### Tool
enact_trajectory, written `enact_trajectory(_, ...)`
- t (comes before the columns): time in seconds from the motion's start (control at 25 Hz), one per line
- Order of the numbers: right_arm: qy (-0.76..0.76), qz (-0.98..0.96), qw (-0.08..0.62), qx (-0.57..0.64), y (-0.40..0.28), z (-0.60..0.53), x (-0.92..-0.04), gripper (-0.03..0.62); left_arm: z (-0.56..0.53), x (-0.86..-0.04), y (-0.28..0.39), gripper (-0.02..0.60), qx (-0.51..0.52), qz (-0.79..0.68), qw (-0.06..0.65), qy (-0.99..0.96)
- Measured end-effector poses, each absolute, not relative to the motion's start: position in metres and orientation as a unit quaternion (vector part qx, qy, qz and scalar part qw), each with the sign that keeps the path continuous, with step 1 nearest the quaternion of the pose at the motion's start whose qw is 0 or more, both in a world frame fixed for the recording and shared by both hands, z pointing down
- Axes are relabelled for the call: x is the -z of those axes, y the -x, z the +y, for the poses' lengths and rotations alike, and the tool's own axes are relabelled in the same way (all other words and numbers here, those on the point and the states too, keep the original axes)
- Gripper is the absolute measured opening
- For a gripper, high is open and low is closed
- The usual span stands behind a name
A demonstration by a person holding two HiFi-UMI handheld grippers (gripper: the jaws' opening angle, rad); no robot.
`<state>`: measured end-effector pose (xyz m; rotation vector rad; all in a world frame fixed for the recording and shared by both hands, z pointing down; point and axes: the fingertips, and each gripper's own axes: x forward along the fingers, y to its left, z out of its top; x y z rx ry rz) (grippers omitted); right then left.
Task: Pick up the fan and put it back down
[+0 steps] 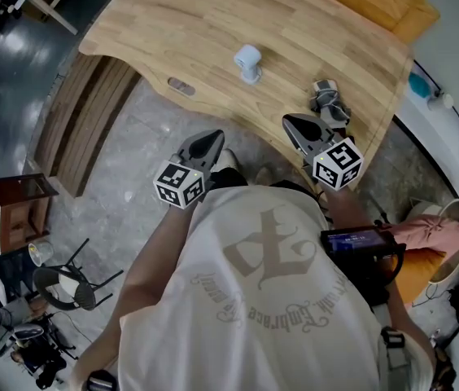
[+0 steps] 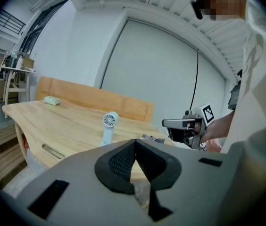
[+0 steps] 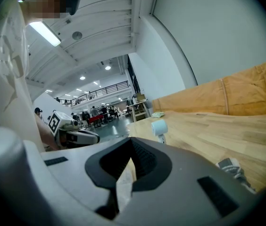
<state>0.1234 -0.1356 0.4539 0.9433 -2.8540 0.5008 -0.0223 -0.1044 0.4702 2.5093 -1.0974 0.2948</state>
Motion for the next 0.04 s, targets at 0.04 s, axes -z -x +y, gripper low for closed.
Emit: enact_trajectory(0.04,-0.309,-0.936,0.048,-0.164,-0.1241,-0.1356,-0.4542,0.014,-0.1038,-0.4706,0.0218,0.011,-0.105,-0.391,0.193,-0.894)
